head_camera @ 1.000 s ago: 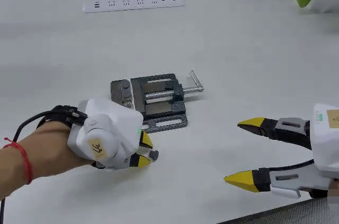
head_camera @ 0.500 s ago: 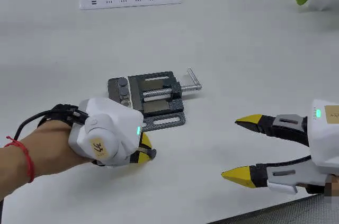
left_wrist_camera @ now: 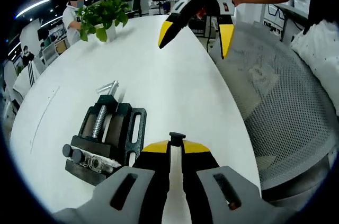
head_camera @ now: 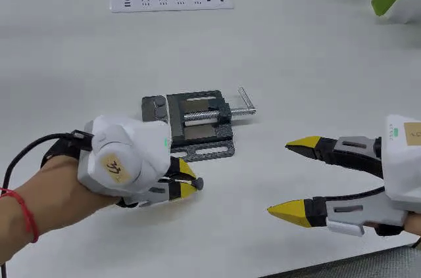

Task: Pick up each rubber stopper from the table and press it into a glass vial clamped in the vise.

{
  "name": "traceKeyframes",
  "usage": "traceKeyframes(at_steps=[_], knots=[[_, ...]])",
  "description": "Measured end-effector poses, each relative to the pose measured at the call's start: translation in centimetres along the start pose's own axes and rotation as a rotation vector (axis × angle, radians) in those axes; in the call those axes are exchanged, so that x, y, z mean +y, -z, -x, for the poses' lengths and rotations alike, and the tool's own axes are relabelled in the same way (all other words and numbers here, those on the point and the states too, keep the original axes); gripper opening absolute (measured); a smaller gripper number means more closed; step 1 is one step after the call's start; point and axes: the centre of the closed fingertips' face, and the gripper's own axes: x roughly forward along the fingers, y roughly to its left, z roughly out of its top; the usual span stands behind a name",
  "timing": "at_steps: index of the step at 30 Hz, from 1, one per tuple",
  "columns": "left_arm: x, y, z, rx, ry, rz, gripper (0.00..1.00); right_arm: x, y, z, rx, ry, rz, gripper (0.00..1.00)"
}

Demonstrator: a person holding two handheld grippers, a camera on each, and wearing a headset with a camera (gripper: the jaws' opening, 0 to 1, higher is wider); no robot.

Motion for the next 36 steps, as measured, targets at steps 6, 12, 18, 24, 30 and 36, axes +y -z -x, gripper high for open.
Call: traceKeyframes(at_steps=[6, 12, 18, 24, 30, 36], knots=[[-1.0, -3.6, 3.4, -0.154, -0.029, 0.203, 0.04, 1.6, -4.8, -0.2, -0.035, -0.087, 0.046, 0.48], [-1.9, -6.7, 6.1, -0.280, -0.050, 0.307, 0.03, 4.0, -8.3, -0.5, -0.018, -0.209, 0.123, 0.37], [-2.3, -8.0, 7.8, -0.324, -0.065, 0.321, 0.03, 5.5, -10.6, -0.8, -0.002, -0.314, 0.185, 0.26], [-2.5, -9.0, 9.0, -0.370, -0.073, 0.328, 0.03, 6.5, -11.6, -1.4, 0.051, -0.376, 0.257, 0.19], [-2.5, -9.1, 9.9, -0.388, -0.081, 0.320, 0.03, 7.0, -12.1, -1.8, 0.080, -0.404, 0.294, 0.13], [-2.7, -9.0, 10.6, -0.395, -0.091, 0.311, 0.03, 7.7, -12.4, -2.0, 0.094, -0.433, 0.317, 0.11]])
